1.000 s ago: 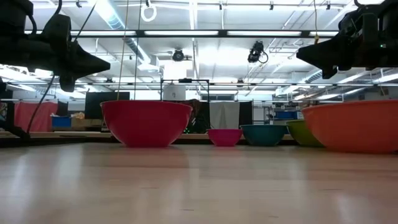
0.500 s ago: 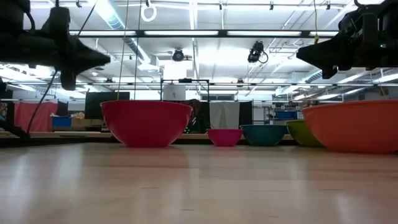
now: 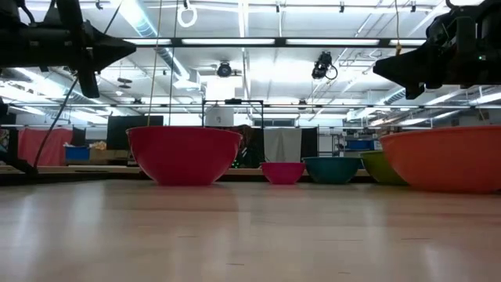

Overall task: Nest bowls inside each other
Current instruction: Stack the orange bowl on top of the red bowl

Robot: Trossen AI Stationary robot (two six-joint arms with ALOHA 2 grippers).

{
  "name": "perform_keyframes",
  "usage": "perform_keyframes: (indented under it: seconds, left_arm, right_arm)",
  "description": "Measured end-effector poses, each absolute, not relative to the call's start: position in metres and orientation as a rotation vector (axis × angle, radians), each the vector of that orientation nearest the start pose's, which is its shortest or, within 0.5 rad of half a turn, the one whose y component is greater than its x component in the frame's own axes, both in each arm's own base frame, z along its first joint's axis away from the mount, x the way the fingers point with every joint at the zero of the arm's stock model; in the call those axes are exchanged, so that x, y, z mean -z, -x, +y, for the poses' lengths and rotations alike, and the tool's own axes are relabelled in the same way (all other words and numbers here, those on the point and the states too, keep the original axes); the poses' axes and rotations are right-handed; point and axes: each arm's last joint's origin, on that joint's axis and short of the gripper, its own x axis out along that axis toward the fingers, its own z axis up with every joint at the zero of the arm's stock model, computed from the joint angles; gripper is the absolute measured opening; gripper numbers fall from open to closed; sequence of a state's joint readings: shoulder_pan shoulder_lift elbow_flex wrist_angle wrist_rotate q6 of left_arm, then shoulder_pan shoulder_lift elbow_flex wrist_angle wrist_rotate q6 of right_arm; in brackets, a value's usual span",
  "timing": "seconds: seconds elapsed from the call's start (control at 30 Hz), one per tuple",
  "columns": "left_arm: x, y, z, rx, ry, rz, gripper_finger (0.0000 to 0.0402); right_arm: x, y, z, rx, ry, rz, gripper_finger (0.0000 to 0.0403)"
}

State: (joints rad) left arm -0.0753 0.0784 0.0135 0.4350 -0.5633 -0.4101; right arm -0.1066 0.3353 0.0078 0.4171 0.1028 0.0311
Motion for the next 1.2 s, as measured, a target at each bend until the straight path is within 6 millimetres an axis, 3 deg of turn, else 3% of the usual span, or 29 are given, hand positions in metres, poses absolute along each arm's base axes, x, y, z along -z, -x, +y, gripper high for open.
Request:
perform_keyframes:
  seconds: [0.23,0.4,0.47,0.67,0.83,1.03,1.2]
  left_arm:
    - [-0.208,-0.089,0.009,-0.352,0.680,-0.550,0.0020]
    - [-0.213,-0.087,0.009,-0.306,0.780,-0.632,0.0020]
    - [-0.213,-0.086,0.010,-0.335,0.796,-0.644,0.0020]
    - [-0.212,-0.084,0.013,-0.423,0.899,-0.699,0.0020]
    - [-0.212,-0.084,0.014,-0.466,0.916,-0.716,0.0020]
    - [-0.212,-0.084,0.014,-0.454,0.964,-0.734,0.0020]
    - [-0.214,-0.083,0.014,-0.434,0.987,-0.758,0.0020]
  right_arm:
    - [-0.179,-0.117,-0.016,0.208,-0.049,-0.118,0.0093]
    - [-0.190,-0.115,-0.020,0.274,-0.481,-0.283,0.0093]
    - [-0.193,-0.115,-0.022,0.288,-0.572,-0.299,0.0093]
    - [-0.235,-0.126,-0.024,0.210,-0.461,-0.298,0.0093]
    - [-0.263,-0.144,-0.034,0.274,-0.583,-0.173,0.0093]
    - [-0.300,-0.168,-0.041,0.195,-0.609,-0.181,0.0093]
    - [-0.311,-0.186,-0.046,0.196,-0.661,-0.140,0.0092]
